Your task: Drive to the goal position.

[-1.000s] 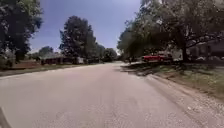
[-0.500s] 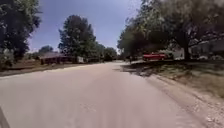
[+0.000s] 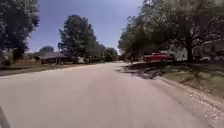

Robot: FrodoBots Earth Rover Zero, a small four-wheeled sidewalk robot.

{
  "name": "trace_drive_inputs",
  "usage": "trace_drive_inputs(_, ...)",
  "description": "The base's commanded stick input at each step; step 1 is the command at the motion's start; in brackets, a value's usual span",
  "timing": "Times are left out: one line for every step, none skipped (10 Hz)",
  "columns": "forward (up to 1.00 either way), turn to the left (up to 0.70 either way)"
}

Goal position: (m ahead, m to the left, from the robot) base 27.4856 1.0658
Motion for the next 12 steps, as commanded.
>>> trace_drive_inputs(0.70, -0.27)
trace_drive_inputs(0.70, -0.34)
trace_drive_inputs(0.70, -0.03)
trace_drive_inputs(0.70, 0.00)
trace_drive_inputs(0.70, 0.00)
trace_drive_inputs(0.70, 0.00)
trace_drive_inputs(0.70, 0.00)
trace_drive_inputs(0.70, 0.00)
trace_drive_inputs(0.70, 0.00)
trace_drive_inputs(0.70, 0.00)
trace_drive_inputs(0.70, 0.00)
trace_drive_inputs(0.70, 0.00)
